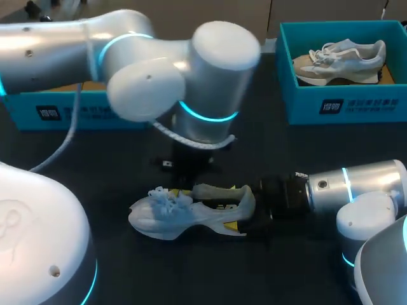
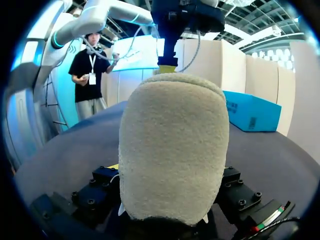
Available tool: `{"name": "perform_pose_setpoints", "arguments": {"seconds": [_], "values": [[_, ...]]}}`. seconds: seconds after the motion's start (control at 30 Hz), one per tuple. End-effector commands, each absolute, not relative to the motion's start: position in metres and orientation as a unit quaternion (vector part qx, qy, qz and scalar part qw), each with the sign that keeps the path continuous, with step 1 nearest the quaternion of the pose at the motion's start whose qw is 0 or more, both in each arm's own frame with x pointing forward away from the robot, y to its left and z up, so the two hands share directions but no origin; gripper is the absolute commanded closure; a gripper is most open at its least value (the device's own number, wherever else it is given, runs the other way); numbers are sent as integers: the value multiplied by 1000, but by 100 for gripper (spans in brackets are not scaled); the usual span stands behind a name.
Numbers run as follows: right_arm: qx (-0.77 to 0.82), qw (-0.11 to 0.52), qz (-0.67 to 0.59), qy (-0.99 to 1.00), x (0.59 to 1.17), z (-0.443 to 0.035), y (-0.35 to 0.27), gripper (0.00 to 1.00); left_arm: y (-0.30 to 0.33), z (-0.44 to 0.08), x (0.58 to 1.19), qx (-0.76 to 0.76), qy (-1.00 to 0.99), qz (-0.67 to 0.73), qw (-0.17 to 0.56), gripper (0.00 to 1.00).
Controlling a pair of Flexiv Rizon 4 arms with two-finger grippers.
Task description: Take the shoe out of the shoebox, open the shoe tongue, remove and reinsert the insole, then place the shoe into the shoebox
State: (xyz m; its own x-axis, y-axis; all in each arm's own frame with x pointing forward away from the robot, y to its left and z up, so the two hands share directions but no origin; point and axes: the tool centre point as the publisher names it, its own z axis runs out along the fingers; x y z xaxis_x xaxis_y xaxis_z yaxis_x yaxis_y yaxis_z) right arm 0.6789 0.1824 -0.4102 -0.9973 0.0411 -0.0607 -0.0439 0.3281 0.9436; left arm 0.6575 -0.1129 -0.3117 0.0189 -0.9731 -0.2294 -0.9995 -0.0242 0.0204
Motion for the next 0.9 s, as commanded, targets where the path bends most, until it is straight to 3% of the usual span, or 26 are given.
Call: {"name": "perform_pose_setpoints", "arguments": {"seconds": [0.03, 0.47, 0.8, 0.83, 0.9], "values": [[0, 37, 578, 815, 679, -409, 183, 100, -72, -308, 653, -722, 687, -53, -57, 100], [0, 37, 578, 815, 679, -409, 183, 100, -26, -319, 647, -744, 645, -130, -120, 100], [0, 37, 578, 815, 679, -409, 183, 100, -15, -353, 650, -756, 639, -88, -116, 100], [0, 37, 578, 815, 679, -409, 183, 100, -14, -355, 650, -755, 640, -82, -117, 96], [0, 37, 578, 815, 679, -409, 183, 100, -14, -360, 651, -758, 638, -73, -111, 71]]}}
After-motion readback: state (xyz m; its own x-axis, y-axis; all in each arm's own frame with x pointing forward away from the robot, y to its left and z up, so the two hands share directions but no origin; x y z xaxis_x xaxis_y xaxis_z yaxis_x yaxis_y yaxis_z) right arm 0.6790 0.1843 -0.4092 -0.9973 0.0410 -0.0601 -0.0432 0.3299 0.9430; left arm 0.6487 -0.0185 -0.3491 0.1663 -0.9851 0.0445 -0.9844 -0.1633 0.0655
